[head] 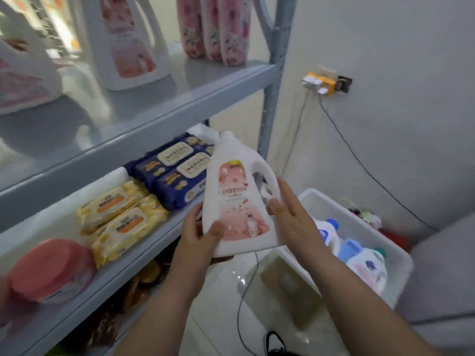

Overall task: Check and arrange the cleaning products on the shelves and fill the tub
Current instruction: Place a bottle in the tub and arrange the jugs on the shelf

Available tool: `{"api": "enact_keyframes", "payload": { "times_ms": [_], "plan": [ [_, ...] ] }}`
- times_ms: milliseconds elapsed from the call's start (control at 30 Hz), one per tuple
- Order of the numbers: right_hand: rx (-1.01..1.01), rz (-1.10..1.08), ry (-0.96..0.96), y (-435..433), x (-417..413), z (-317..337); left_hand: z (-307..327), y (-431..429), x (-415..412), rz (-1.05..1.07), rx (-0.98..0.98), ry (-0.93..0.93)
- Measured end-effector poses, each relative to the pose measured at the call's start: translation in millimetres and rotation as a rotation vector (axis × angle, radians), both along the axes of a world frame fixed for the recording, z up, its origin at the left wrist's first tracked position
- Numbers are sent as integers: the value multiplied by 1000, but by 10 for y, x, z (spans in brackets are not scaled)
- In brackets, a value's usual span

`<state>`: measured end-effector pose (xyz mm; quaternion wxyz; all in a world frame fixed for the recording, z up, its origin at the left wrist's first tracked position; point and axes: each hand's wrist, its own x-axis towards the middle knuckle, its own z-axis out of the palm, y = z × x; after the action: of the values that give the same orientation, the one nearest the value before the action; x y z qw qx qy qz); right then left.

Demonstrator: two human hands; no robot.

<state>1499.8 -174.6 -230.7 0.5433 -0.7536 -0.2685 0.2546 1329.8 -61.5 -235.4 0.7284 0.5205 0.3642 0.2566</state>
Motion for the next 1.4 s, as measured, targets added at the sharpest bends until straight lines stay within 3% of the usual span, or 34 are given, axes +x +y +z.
{"api": "enact_keyframes", "payload": {
  "times_ms": [67, 200, 267, 633, 867, 1400],
  "plan": [
    [-77, -89, 103, -137, 41, -196, -24, -155, 50, -139, 30, -58],
    [58, -282, 566, -525, 76, -514, -134, -540, 232, -357, 30, -123],
    [48, -351, 668, -738, 121, -666, -188, -687, 323, -435, 30, -113],
    [-12, -515, 563, -1712, 797, -1551, -656, -1067, 1363, -578, -87, 213],
    [-111, -524, 712, -2246, 1346, -1774, -1270, -1359, 2175, -657, -53, 487],
    [-354, -464, 673, -2112, 2196, -2354, -2045, -1191, 3157, -652, 61, 715]
  ]
}}
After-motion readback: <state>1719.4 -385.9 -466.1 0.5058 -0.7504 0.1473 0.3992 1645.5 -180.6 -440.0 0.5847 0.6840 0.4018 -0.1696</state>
